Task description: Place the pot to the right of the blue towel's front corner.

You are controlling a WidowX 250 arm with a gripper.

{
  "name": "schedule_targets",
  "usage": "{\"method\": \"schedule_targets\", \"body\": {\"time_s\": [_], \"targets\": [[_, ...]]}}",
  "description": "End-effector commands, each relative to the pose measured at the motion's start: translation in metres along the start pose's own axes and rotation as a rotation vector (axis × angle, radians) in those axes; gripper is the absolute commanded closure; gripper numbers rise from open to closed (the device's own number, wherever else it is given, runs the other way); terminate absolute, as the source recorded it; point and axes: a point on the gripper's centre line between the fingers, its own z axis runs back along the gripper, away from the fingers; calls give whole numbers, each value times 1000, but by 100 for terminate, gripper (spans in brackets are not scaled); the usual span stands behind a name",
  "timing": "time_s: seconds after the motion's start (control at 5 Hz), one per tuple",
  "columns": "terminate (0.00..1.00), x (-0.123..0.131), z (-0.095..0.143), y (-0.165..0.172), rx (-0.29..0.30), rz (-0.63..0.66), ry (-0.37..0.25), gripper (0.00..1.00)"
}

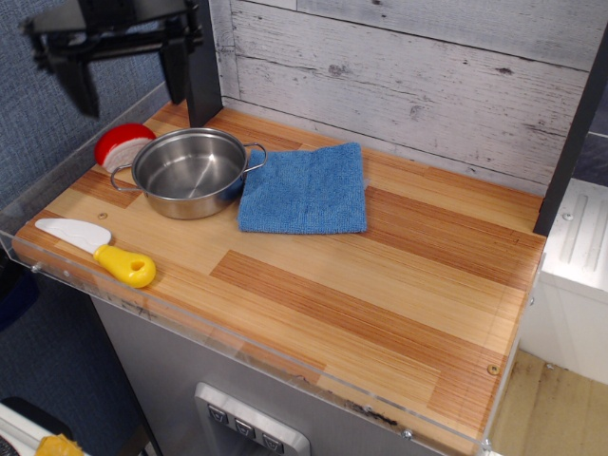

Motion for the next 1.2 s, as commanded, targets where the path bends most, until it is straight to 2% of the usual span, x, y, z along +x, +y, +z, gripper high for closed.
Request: {"method": "schedule_targets", "body": {"time_s": [0.0, 0.2, 0.4, 0.6, 0.8, 1.0], "targets": [[0, -15, 6, -12, 49, 330, 16, 0], [0, -16, 2, -19, 50, 504, 14, 0], [0, -15, -15, -20, 3, 678, 82, 0], [0, -11, -35, -18, -32, 796, 160, 0], [0, -9, -52, -17, -72, 835, 217, 0], [0, -9, -66, -12, -60, 873, 241, 0]]}}
